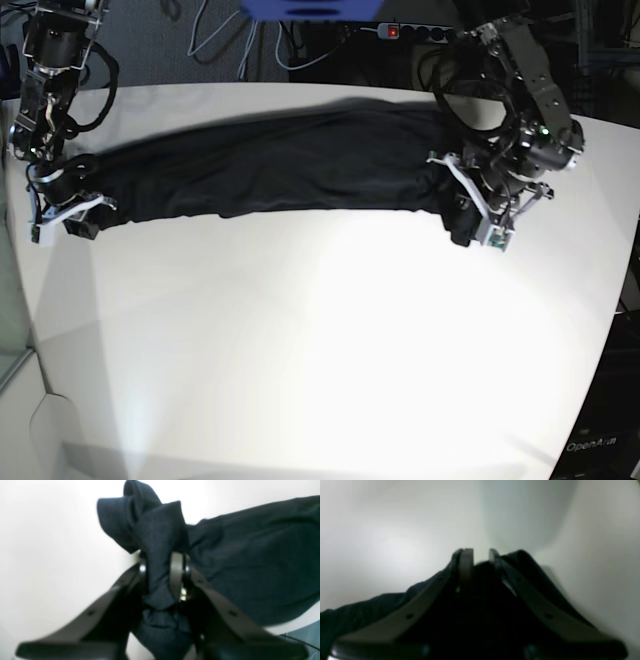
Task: Fold the T-shirt properly
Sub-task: 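Lift the strip end with the left gripper and fold it toward the right gripper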
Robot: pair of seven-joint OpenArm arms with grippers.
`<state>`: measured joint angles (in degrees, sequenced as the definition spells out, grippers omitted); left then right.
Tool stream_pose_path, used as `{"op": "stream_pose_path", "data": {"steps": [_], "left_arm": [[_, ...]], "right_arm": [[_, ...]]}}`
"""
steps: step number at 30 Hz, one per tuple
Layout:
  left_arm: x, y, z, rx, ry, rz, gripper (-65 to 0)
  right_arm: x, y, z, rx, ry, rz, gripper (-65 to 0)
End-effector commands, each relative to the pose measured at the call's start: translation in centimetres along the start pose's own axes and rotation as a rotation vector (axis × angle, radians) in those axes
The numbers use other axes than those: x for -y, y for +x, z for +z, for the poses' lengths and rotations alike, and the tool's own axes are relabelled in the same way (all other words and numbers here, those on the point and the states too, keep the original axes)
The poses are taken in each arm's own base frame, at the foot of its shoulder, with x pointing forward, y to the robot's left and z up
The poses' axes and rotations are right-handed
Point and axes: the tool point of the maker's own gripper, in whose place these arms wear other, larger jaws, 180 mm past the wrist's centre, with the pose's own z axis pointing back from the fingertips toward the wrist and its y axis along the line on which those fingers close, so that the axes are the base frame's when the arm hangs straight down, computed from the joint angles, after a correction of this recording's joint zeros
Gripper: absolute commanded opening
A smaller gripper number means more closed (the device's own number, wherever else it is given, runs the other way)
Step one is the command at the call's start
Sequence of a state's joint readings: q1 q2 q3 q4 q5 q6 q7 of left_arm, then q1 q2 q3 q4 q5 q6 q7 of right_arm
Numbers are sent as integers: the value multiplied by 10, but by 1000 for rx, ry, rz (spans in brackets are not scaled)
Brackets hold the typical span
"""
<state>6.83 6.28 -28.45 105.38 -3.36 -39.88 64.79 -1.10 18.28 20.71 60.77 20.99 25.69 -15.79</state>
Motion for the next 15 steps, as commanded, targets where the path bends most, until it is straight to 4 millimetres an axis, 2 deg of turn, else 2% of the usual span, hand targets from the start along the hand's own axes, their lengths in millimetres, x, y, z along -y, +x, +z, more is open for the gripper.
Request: {"op": "stream_pose_path", "data": {"steps": [1,10,15], "left_arm": [[6,16,2,53,-12,-19,-650],[47,45,3,101,-76,-118,-650],[68,46,-3,66,-78,-218,-650]], "right_arm": [[2,-60,8,-251,-14,49,-559],[3,-65,10,-261,-16,50,-559],[3,-65,10,-261,-16,50,-559]]}}
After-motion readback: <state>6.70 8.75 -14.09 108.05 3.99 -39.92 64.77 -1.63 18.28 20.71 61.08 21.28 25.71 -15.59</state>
